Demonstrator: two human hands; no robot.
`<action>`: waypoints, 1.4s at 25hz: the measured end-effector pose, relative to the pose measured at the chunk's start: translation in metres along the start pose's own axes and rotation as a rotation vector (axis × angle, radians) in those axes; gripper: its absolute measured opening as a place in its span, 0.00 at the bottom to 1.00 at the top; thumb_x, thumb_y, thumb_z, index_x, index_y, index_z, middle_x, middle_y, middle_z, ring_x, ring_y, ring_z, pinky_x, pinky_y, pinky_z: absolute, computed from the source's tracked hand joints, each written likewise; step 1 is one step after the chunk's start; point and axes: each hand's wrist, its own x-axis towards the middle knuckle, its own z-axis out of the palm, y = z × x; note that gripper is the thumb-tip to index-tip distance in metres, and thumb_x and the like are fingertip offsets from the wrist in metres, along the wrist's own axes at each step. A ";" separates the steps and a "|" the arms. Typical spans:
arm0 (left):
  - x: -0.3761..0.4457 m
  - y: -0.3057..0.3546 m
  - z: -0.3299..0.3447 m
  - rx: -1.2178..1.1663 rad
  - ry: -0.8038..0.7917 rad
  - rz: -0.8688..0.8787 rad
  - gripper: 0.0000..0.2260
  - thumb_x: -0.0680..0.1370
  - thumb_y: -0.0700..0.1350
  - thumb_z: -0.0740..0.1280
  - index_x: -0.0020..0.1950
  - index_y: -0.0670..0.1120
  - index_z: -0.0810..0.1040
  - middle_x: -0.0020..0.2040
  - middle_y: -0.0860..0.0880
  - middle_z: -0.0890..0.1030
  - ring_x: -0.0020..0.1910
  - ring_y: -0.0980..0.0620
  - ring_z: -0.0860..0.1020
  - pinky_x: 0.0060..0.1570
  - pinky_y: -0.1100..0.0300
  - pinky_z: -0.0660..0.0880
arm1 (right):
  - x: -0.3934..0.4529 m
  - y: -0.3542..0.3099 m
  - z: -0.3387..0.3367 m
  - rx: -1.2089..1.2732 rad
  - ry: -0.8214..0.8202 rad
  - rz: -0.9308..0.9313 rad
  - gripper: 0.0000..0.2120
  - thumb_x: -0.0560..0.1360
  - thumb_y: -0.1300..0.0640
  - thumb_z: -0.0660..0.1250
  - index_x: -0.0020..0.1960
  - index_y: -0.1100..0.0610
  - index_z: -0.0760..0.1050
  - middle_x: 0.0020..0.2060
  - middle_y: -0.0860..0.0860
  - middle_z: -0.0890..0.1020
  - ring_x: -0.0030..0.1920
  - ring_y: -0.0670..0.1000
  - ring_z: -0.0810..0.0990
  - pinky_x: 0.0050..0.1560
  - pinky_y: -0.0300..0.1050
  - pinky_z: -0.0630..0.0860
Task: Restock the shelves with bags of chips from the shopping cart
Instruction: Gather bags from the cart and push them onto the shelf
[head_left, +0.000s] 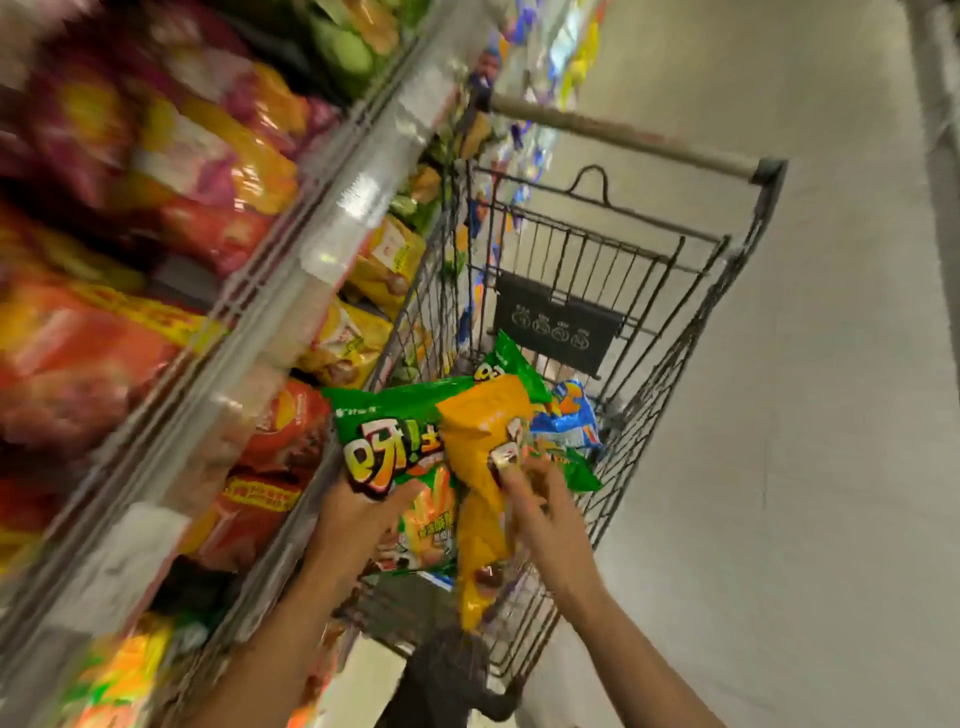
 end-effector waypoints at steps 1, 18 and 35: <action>-0.016 0.007 -0.005 -0.072 0.012 -0.005 0.22 0.69 0.49 0.80 0.60 0.56 0.80 0.51 0.63 0.85 0.53 0.58 0.83 0.47 0.63 0.78 | -0.006 -0.009 -0.011 0.036 -0.036 -0.023 0.13 0.79 0.40 0.66 0.56 0.47 0.78 0.52 0.44 0.84 0.55 0.45 0.82 0.57 0.41 0.77; -0.296 -0.008 -0.048 -0.146 0.278 0.128 0.20 0.68 0.61 0.78 0.58 0.71 0.78 0.54 0.66 0.84 0.52 0.68 0.82 0.49 0.64 0.76 | -0.184 -0.012 -0.058 -0.109 -0.466 -0.142 0.38 0.57 0.29 0.77 0.64 0.35 0.69 0.55 0.38 0.83 0.52 0.39 0.83 0.51 0.40 0.80; -0.500 -0.003 -0.193 -0.116 0.599 0.347 0.22 0.67 0.63 0.78 0.59 0.62 0.79 0.42 0.66 0.84 0.43 0.62 0.82 0.45 0.52 0.81 | -0.399 -0.084 0.020 -0.224 -0.464 -0.515 0.42 0.57 0.22 0.73 0.66 0.36 0.66 0.55 0.37 0.81 0.57 0.44 0.81 0.54 0.46 0.79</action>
